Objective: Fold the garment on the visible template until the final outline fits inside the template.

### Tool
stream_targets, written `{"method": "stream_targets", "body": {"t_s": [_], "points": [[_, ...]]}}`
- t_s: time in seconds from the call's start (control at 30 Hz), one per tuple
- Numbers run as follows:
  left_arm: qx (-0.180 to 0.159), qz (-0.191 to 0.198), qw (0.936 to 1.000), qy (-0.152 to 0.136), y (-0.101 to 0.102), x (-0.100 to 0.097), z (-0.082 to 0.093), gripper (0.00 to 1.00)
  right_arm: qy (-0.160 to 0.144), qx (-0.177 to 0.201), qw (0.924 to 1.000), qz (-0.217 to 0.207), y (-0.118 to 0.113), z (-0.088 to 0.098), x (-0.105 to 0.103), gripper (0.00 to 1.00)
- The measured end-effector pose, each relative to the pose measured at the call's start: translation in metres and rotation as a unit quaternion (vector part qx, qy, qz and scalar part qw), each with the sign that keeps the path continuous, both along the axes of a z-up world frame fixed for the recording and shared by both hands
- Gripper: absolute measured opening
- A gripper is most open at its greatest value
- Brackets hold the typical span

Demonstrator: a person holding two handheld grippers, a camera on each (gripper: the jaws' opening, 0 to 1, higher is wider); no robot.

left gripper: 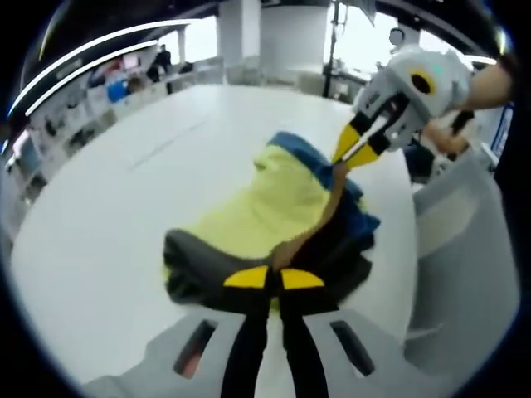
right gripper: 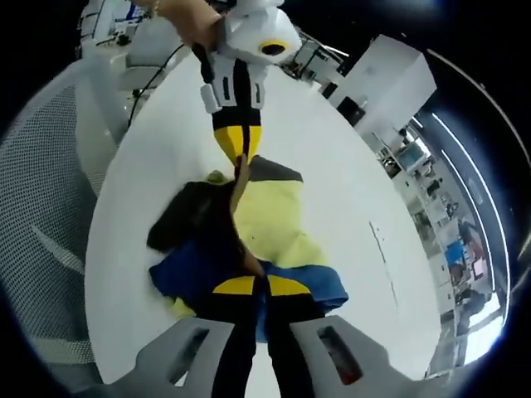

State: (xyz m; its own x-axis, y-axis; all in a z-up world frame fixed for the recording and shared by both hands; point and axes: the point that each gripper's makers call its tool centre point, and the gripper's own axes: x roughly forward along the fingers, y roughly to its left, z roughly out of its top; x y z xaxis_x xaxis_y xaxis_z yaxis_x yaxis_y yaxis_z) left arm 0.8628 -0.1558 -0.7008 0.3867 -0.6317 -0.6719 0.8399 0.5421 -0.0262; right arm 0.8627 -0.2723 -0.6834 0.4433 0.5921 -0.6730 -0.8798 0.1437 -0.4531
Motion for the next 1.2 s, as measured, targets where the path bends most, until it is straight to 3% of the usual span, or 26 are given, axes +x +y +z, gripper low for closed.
{"method": "stream_targets", "body": {"t_s": [0.23, 0.37, 0.6, 0.7, 0.73, 0.8, 0.83, 1.0, 1.2], "points": [[-0.034, 0.028, 0.9985, -0.031, 0.006, -0.002, 0.039, 0.0, -0.017, 0.056, 0.9976, -0.036, 0.001, 0.046, 0.001, 0.03], [-0.087, 0.068, 0.9924, -0.055, 0.01, 0.0, 0.078, 0.0, -0.043, 0.082, 0.9945, -0.048, 0.005, 0.079, 0.0, 0.03], [-0.11, 0.088, 0.9832, -0.116, 0.022, -0.005, 0.142, 0.0, -0.088, 0.142, 0.9837, -0.067, 0.011, 0.145, -0.003, 0.03], [-0.124, 0.104, 0.9758, -0.147, 0.025, -0.004, 0.168, 0.0, -0.112, 0.164, 0.9768, -0.08, 0.013, 0.174, -0.005, 0.03], [-0.134, 0.109, 0.9703, -0.169, 0.026, -0.005, 0.189, 0.0, -0.12, 0.169, 0.975, -0.08, 0.013, 0.182, -0.006, 0.03], [-0.141, 0.115, 0.9639, -0.194, 0.027, -0.007, 0.212, 0.0, -0.153, 0.183, 0.9676, -0.084, 0.015, 0.211, -0.01, 0.03], [-0.144, 0.115, 0.9615, -0.204, 0.026, -0.009, 0.222, 0.0, -0.154, 0.182, 0.9673, -0.085, 0.014, 0.215, -0.011, 0.03], [-0.15, 0.11, 0.947, -0.262, 0.026, -0.017, 0.28, 0.0, -0.214, 0.214, 0.9495, -0.083, 0.014, 0.277, -0.02, 0.02], [-0.164, 0.098, 0.9217, -0.338, 0.023, -0.028, 0.354, 0.0, -0.281, 0.24, 0.9263, -0.076, 0.01, 0.348, -0.033, 0.02]]}}
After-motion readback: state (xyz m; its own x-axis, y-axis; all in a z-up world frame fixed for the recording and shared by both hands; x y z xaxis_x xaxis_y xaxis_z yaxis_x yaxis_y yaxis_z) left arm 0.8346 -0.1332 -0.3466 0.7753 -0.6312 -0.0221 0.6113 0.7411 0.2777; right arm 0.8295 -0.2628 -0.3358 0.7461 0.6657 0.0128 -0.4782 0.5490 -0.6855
